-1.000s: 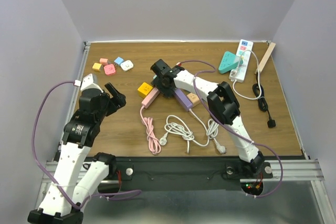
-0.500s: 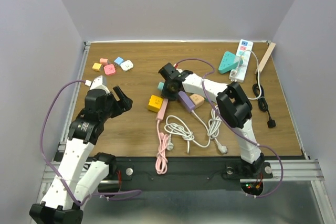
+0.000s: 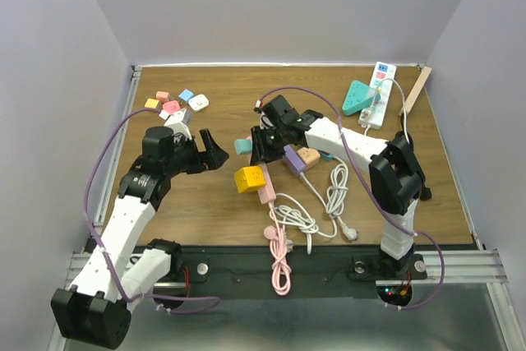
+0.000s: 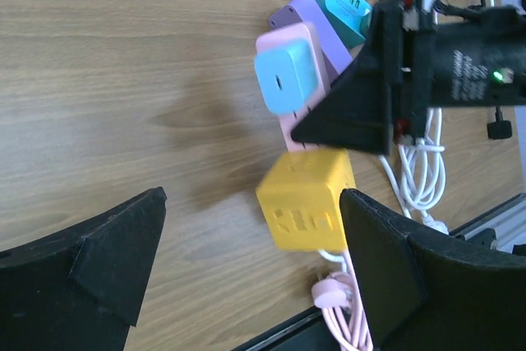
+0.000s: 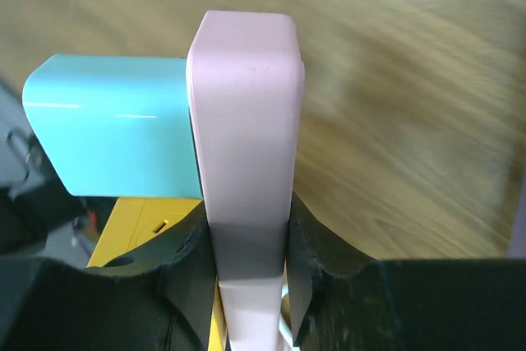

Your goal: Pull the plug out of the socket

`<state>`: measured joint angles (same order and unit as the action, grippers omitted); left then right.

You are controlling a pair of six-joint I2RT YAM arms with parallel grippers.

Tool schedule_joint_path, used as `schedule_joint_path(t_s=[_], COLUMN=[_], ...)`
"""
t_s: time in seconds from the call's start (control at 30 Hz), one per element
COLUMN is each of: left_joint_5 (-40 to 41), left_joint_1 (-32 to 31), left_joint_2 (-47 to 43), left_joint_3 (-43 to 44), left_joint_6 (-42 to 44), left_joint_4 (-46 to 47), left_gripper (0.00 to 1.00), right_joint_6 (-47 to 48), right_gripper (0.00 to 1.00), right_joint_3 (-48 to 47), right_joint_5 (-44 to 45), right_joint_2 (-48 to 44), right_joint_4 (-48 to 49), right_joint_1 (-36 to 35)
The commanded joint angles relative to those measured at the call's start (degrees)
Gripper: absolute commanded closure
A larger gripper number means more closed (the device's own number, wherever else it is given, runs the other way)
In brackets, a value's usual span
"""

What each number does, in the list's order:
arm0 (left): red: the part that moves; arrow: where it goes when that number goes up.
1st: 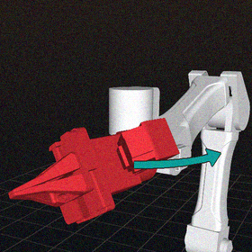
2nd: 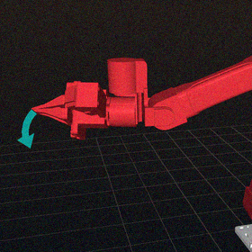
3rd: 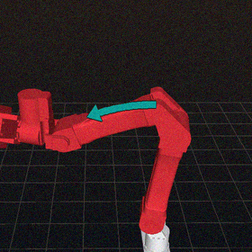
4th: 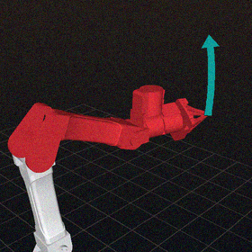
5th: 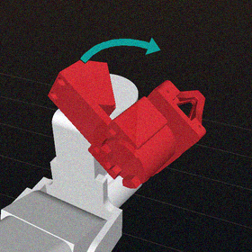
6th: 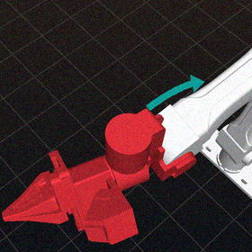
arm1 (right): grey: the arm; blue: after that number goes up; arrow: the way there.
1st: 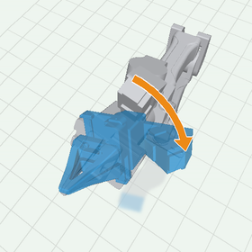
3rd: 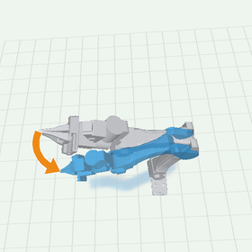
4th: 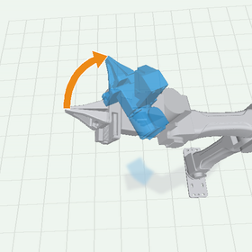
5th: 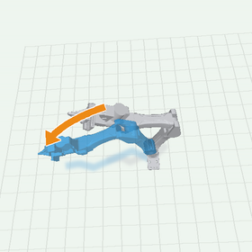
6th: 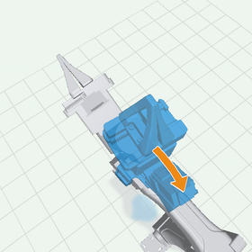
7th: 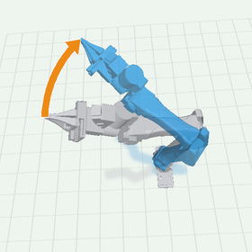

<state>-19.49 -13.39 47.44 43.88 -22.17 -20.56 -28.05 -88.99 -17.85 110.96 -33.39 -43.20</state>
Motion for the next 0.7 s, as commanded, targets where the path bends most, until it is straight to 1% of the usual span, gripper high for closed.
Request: schedule_joint_path(t_s=[0.0,0.07,0.27,0.4,0.47,0.67], left_joint_5=[-5.11,-7.13,-8.46,-8.03,-7.32,-4.25], left_joint_1=[0.2,0.12,0.12,-0.41,-1.9,-4.54], left_joint_2=[4.58,6.08,10.39,13.28,14.17,17.42], left_joint_3=[2.52,3.23,5.25,5.34,5.43,4.9], left_joint_6=[-1.02,-1.47,-1.99,-4.71,-5.51,-6.83], left_joint_4=[7.54,9.38,12.21,14.13,14.58,13.79], left_gripper=[0.01,0.01,0.01,0.01,0.01,0.01], right_joint_6=[7.92,8.28,7.66,7.49,7.31,6.26], right_gripper=[1.0,0.99,1.0,1.0,0.99,1.0], right_joint_3=[1.27,1.8,1.63,1.1,0.84,-0.92], right_joint_5=[-11.85,-14.48,-15.03,-14.67,-14.94,-13.62], right_joint_2=[-4.78,-5.05,-6.01,-6.1,-5.75,-5.4], right_joint_4=[2.01,2.01,2.1,2.18,2.1,2.45], right_joint_1=[-0.39,-0.39,-0.39,-0.48,-0.57,-0.75])
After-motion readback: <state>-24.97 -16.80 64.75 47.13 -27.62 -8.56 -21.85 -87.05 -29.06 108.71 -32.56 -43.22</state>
